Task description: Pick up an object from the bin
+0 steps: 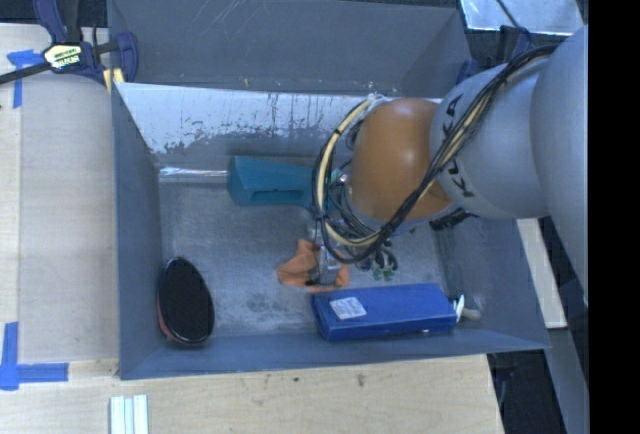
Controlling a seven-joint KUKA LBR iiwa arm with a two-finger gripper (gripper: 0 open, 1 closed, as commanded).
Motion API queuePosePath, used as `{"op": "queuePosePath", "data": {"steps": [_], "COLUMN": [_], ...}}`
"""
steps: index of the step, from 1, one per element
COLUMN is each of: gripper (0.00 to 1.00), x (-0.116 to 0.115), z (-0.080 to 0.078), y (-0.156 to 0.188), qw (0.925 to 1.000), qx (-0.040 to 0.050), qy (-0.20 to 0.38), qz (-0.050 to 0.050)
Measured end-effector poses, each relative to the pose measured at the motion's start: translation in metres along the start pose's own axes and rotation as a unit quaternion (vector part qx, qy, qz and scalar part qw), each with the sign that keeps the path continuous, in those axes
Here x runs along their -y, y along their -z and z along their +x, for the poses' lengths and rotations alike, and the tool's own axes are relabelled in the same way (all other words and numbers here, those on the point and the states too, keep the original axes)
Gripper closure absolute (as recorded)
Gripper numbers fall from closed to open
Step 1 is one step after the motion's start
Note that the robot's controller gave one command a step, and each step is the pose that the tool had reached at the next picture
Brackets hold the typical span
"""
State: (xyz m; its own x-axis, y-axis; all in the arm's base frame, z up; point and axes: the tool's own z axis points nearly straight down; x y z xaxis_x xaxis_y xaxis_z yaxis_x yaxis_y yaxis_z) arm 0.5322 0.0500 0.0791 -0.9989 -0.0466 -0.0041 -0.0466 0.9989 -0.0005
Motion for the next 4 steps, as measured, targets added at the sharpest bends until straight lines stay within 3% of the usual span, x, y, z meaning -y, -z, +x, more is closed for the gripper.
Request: {"op": "queuePosePath", "data": {"steps": [1,3,4], "gripper": [1.0,1.0,1.0], "x": [-0.019,-0.066,-0.023], "z": [0.005,-0.002,-0.009], "y": [-0.003,-0.007,0.131], "qw": [0.9994,0.9997,1.0], "qx": [0.0,0.002,-0.0002], "qy": [0.034,0.026,0.005], "qz": [-0.001,0.0,0.0]}}
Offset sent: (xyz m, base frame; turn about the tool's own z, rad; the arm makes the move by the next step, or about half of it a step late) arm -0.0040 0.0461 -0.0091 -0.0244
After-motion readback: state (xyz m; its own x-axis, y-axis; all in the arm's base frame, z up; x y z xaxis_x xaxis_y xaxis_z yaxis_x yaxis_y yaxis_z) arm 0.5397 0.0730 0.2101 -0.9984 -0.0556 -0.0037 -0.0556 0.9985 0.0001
